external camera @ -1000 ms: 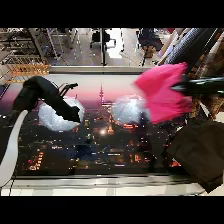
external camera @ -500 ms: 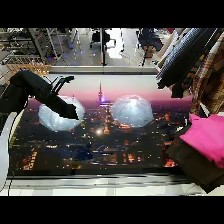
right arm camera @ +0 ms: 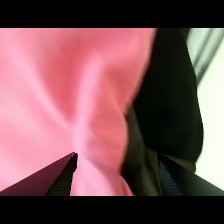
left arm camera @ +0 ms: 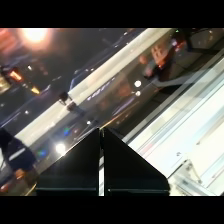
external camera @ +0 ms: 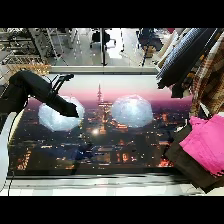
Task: Fold the clothes and pants, and hang the long-sleeved shirts on hangers.
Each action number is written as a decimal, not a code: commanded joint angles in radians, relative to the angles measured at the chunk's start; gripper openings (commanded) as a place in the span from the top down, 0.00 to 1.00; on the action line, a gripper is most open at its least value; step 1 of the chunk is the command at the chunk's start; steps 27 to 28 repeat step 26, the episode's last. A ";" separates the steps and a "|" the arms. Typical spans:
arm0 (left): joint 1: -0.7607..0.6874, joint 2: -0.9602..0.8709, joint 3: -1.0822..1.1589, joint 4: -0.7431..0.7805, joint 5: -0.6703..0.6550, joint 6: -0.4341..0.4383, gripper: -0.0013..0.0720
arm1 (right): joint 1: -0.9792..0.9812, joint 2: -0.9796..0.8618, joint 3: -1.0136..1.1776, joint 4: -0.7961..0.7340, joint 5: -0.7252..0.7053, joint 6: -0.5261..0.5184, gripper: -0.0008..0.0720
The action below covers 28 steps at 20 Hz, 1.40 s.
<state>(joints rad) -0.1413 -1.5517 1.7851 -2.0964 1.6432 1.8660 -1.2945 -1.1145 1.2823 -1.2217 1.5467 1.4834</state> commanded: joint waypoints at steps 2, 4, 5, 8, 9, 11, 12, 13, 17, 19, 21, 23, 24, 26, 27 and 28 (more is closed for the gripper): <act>0.002 0.009 0.000 0.278 0.039 -0.066 0.97 | 0.115 0.001 0.214 0.140 0.037 -0.011 0.19; 0.006 0.039 0.000 0.423 0.063 -0.086 0.97 | 0.238 0.001 0.232 0.274 0.048 -0.011 0.19; 0.009 0.063 0.000 0.454 0.071 -0.086 0.97 | 0.327 -0.002 0.231 0.307 0.054 -0.011 0.19; 0.041 0.156 0.000 0.466 0.070 -0.095 0.97 | 0.635 -0.002 0.203 0.284 0.030 -0.011 0.19; 0.059 0.186 0.000 0.466 0.063 -0.101 0.97 | 0.748 -0.002 0.187 0.256 -0.002 -0.012 0.21; 0.101 0.228 0.000 0.470 0.013 -0.101 0.97 | 0.954 -0.002 0.146 0.170 -0.092 -0.012 0.22; 0.123 0.238 0.000 0.486 -0.016 -0.101 0.97 | 1.043 -0.003 0.120 0.126 -0.148 -0.012 0.22; 0.143 0.241 0.000 0.512 -0.022 -0.101 0.97 | 1.130 -0.004 0.092 0.083 -0.216 -0.012 0.22; 0.201 0.241 0.000 0.526 -0.009 -0.100 0.97 | 1.332 -0.052 0.026 -0.051 -0.482 -0.013 0.67; 0.206 0.241 0.000 0.526 -0.009 -0.101 0.97 | 1.352 -0.085 0.025 -0.090 -0.610 -0.013 0.96; 0.206 0.241 0.000 0.526 -0.009 -0.101 0.97 | 1.350 -0.097 0.025 -0.091 -0.709 -0.011 0.96; 0.206 0.241 0.000 0.526 -0.009 -0.100 0.97 | 1.350 -0.095 0.026 -0.091 -0.756 -0.011 0.96; 0.206 0.241 0.000 0.526 -0.009 -0.100 0.97 | 1.350 -0.095 0.026 -0.091 -0.766 -0.011 0.96; 0.206 0.241 0.000 0.526 -0.009 -0.101 0.97 | 1.350 -0.095 0.026 -0.091 -0.768 -0.011 0.96; 0.206 0.241 0.000 0.526 -0.009 -0.101 0.97 | 1.350 -0.095 0.026 -0.091 -0.768 -0.011 0.96; 0.206 0.241 0.000 0.526 -0.009 -0.101 0.97 | 1.350 -0.095 0.026 -0.091 -0.768 -0.011 0.96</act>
